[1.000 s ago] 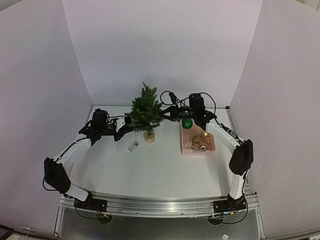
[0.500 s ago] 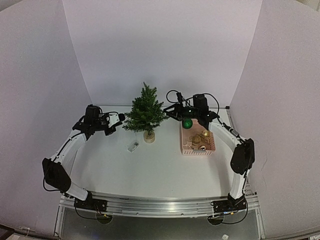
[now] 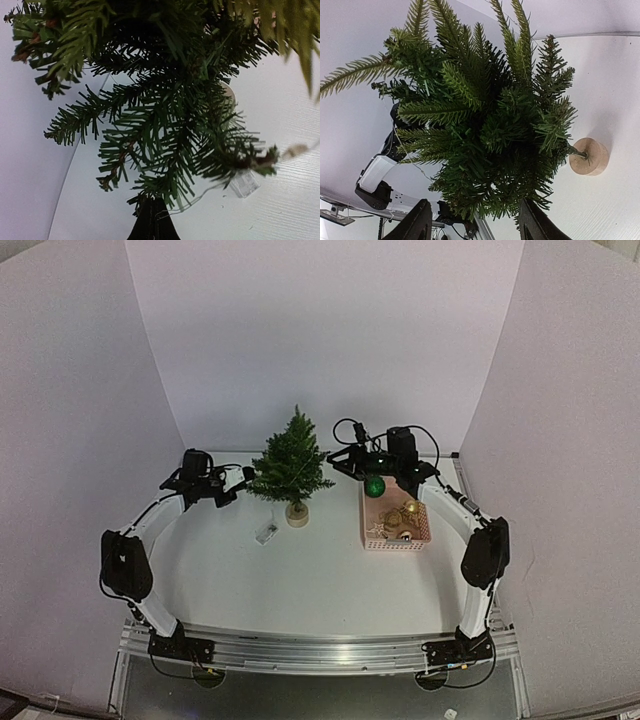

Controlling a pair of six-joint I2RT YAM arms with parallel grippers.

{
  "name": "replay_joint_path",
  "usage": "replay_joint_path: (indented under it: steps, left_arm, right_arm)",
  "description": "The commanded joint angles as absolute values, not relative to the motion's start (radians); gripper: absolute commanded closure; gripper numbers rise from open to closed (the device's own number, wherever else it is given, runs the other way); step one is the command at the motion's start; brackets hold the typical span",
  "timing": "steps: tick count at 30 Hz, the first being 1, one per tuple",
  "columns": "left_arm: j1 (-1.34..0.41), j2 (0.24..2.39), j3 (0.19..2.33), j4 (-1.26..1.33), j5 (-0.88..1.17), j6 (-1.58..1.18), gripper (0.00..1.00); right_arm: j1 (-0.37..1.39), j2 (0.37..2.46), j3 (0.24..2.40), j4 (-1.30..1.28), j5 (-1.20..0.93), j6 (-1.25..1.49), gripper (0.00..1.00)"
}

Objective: Decorate the small christmas tree

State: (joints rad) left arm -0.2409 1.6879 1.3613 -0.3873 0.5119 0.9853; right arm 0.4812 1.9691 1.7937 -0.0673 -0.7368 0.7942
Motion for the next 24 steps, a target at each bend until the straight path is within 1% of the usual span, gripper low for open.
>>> replay_joint_path:
  steps: [1, 8, 16, 24]
  left_arm:
    - [-0.238, 1.724, 1.365, -0.247, 0.594, 0.912, 1.0]
    - [-0.238, 1.77, 1.333, -0.088, 0.631, 0.791, 1.0]
    - [-0.238, 1.806, 1.29, 0.027, 0.703, 0.674, 1.0]
    - [-0.238, 1.82, 1.257, 0.068, 0.706, 0.632, 1.0]
  right_arm:
    - [0.484, 1.908, 1.821, -0.046, -0.744, 0.764, 0.42]
    - [0.483, 1.895, 1.798, -0.043, -0.751, 0.741, 0.41]
    - [0.484, 1.885, 1.787, -0.031, -0.778, 0.718, 0.4]
    - [0.483, 1.899, 1.785, -0.01, -0.765, 0.728, 0.4]
